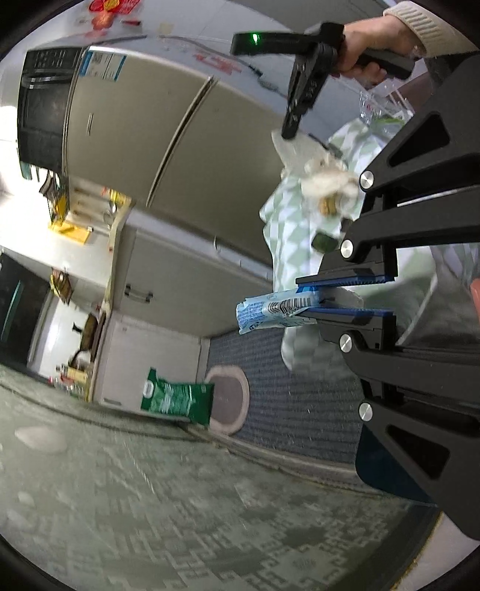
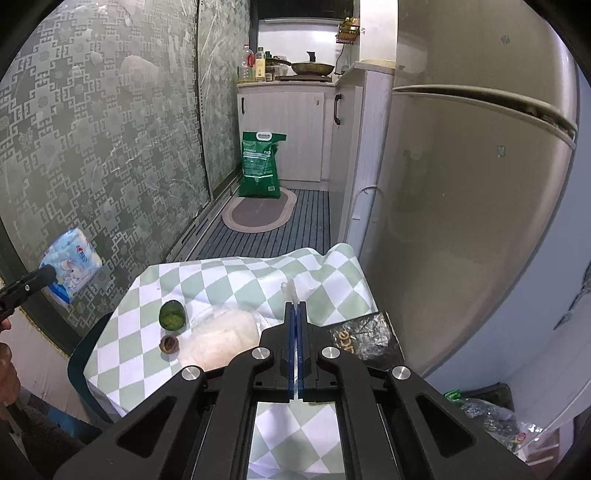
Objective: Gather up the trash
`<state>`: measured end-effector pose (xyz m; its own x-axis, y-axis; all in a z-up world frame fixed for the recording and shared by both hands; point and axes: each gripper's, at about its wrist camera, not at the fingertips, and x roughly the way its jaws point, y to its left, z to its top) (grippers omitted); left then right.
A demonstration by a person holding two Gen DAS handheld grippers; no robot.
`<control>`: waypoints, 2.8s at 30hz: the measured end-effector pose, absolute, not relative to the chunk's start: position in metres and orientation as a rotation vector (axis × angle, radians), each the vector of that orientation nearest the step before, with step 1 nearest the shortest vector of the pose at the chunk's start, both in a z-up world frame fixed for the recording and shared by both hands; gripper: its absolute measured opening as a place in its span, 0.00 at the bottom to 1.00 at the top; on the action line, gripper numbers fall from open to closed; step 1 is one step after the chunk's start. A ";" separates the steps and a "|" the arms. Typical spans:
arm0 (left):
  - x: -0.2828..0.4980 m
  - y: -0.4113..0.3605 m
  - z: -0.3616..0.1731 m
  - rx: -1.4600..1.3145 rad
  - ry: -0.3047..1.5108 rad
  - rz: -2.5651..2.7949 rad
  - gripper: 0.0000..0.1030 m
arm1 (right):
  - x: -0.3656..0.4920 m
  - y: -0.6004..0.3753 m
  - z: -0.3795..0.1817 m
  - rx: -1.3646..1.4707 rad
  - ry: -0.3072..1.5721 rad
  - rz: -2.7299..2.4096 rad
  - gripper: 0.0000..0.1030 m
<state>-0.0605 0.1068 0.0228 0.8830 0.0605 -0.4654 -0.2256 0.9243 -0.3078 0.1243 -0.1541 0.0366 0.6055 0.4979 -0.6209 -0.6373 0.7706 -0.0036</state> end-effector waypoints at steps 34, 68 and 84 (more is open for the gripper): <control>-0.083 0.190 -0.161 -0.439 1.091 0.326 0.12 | 0.035 -0.024 0.086 -0.202 0.534 1.006 0.00; -0.078 0.233 -0.028 -0.475 0.605 0.383 0.73 | -0.024 0.082 -0.065 -0.438 0.942 1.094 0.00; -0.100 0.203 0.058 -0.452 0.407 0.316 0.92 | -0.037 0.112 -0.112 -0.541 0.978 1.093 0.00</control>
